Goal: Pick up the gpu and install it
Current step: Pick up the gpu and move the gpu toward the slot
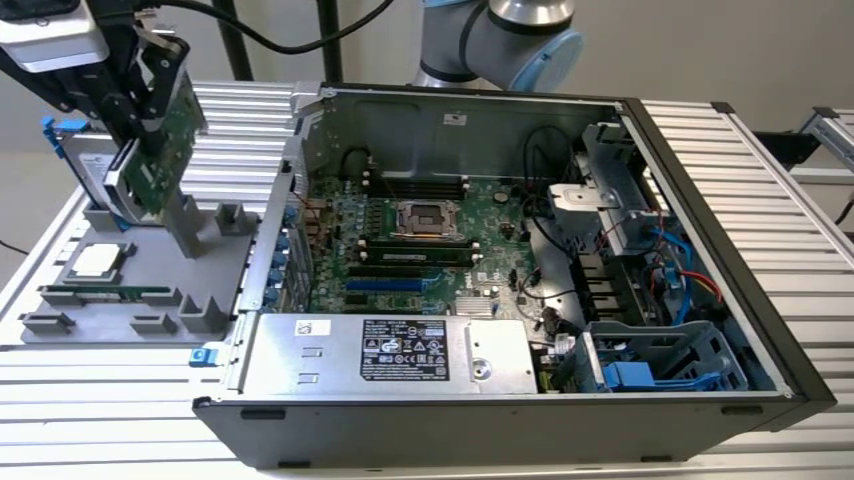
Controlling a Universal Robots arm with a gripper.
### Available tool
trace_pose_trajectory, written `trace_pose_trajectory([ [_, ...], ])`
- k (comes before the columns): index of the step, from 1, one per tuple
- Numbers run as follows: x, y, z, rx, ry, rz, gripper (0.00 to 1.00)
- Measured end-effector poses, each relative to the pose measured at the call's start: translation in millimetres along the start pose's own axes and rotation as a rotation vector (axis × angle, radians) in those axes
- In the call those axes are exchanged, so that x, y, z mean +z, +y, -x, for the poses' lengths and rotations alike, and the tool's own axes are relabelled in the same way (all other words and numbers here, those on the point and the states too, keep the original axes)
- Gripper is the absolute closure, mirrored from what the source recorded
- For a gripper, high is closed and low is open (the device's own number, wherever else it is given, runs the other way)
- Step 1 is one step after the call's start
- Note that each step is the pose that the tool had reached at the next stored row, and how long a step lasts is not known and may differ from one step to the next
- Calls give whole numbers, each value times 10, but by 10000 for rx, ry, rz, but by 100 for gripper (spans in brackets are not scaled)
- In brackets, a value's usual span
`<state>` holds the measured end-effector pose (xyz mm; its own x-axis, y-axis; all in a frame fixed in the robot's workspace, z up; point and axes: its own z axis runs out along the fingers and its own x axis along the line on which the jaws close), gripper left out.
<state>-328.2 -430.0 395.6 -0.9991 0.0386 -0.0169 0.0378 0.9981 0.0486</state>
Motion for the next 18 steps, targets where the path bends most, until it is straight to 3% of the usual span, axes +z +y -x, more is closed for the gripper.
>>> trace_pose_trajectory([
  [18, -119, 6, 2, 0, 0, 0, 100],
])
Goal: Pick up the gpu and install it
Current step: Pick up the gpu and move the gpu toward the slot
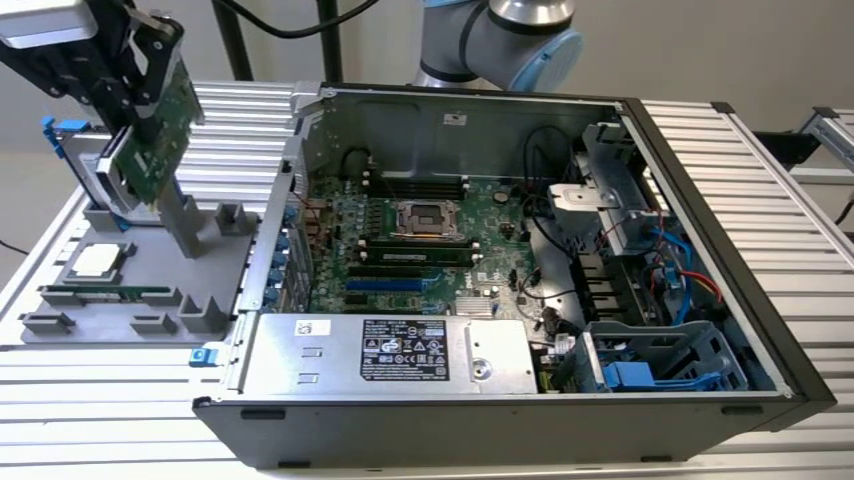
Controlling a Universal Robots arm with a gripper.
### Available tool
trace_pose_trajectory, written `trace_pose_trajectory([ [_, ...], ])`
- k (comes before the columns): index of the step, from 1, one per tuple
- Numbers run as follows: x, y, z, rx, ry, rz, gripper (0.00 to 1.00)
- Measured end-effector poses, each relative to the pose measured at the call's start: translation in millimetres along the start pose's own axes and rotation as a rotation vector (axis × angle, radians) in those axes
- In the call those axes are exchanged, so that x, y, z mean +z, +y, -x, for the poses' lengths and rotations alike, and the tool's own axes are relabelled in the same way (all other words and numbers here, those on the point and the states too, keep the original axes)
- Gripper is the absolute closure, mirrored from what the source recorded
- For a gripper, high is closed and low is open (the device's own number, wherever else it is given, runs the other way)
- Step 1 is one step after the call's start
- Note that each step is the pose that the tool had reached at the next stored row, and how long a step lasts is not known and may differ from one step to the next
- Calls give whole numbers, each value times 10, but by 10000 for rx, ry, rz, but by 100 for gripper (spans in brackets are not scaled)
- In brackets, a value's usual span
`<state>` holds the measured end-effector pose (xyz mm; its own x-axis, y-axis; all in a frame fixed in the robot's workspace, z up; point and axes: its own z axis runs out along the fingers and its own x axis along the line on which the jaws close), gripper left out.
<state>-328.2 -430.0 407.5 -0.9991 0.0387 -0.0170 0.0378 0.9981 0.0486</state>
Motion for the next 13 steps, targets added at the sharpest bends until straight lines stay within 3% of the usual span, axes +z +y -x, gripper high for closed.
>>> trace_pose_trajectory([
  [13, -89, 4, 2, 0, 1, -1, 100],
])
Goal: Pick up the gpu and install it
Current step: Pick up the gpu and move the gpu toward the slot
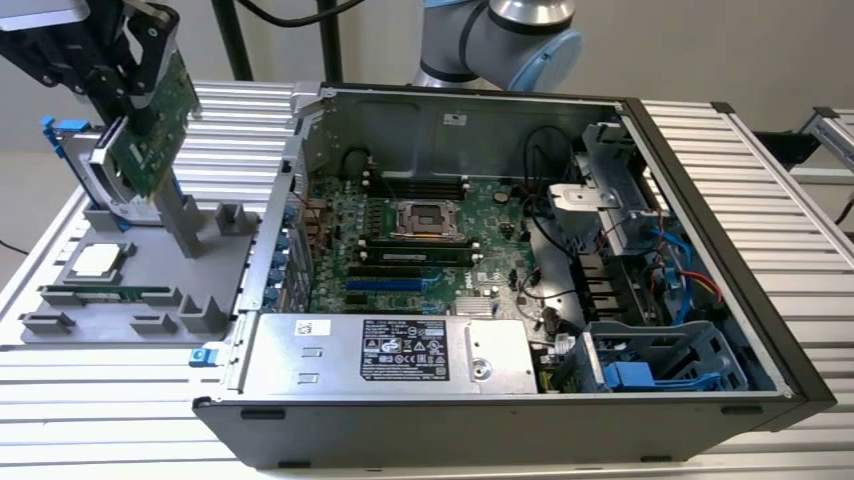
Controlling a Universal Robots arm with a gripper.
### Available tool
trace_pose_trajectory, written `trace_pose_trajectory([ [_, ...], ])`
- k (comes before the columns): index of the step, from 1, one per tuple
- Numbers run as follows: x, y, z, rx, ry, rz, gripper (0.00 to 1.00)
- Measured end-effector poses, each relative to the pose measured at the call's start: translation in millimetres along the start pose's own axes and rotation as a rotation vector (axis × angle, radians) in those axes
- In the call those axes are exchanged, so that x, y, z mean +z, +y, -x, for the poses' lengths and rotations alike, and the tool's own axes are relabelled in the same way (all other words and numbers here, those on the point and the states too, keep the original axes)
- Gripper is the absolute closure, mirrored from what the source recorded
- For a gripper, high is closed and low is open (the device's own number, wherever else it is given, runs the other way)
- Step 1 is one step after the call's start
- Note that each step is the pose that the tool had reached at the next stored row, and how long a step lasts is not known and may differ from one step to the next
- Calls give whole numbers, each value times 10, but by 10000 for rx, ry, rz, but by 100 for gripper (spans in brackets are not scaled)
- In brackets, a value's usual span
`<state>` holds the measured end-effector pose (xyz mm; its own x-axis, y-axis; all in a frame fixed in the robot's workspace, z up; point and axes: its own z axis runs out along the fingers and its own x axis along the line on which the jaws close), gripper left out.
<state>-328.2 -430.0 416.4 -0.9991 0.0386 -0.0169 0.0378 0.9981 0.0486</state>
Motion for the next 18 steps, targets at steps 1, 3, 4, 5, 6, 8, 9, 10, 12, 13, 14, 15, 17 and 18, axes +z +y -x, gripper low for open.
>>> trace_pose_trajectory([
  [1, -7, 0, 0, 0, -1, 1, 100],
  [3, -23, 1, 0, 0, -1, 0, 100],
  [4, -31, 1, 0, 0, -1, 1, 100],
  [5, -38, 2, 0, 0, -1, 1, 100],
  [6, -46, 2, 1, 0, 0, 1, 100],
  [8, -60, 3, 1, -1, 0, 1, 100],
  [9, -67, 3, 1, 0, -1, 1, 100],
  [10, -73, 4, 1, 0, -1, 1, 100],
  [12, -87, 4, 1, 0, -1, 1, 100],
  [13, -95, 5, 2, 0, -1, 0, 100],
  [14, -101, 5, 2, 0, -1, 1, 100],
  [15, -108, 5, 2, 0, -1, 1, 100],
  [17, -121, 6, 2, 0, -1, 1, 100],
  [18, -127, 6, 2, -1, -1, 1, 100],
])
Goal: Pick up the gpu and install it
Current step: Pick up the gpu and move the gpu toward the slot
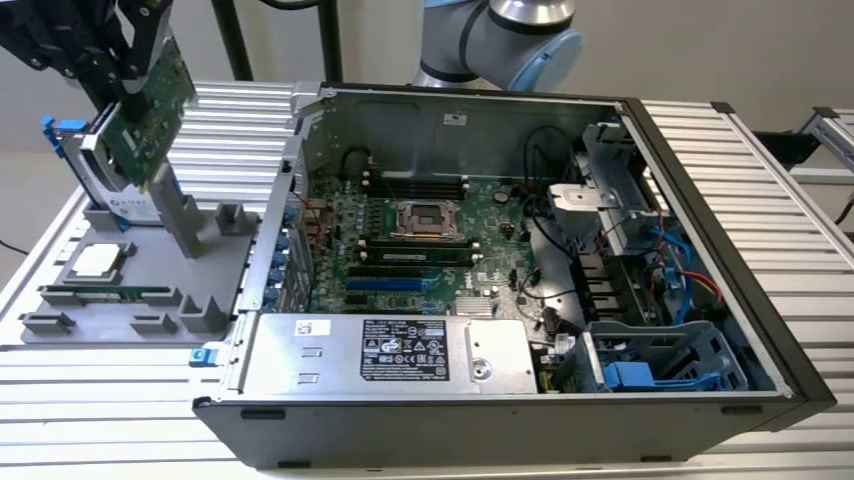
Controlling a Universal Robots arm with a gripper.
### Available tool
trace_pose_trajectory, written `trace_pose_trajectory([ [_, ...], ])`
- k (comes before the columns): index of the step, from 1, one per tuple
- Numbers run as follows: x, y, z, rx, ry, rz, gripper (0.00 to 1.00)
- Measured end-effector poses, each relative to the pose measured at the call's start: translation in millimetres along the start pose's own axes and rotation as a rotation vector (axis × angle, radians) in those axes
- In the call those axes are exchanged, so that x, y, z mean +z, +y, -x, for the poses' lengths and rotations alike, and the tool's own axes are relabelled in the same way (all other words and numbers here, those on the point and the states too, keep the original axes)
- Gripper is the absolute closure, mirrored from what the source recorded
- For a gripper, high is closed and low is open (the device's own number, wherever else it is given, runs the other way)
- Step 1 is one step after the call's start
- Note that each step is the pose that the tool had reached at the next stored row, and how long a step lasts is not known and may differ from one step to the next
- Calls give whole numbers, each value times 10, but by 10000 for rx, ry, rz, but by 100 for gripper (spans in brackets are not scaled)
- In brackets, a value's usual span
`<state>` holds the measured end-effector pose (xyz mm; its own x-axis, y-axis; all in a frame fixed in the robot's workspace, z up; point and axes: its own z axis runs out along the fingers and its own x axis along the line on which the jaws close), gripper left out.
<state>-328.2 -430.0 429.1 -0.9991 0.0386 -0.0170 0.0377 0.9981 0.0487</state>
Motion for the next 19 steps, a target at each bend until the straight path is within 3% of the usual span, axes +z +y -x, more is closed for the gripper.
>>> trace_pose_trajectory([
  [19, -87, 4, 2, 0, -1, 0, 100],
])
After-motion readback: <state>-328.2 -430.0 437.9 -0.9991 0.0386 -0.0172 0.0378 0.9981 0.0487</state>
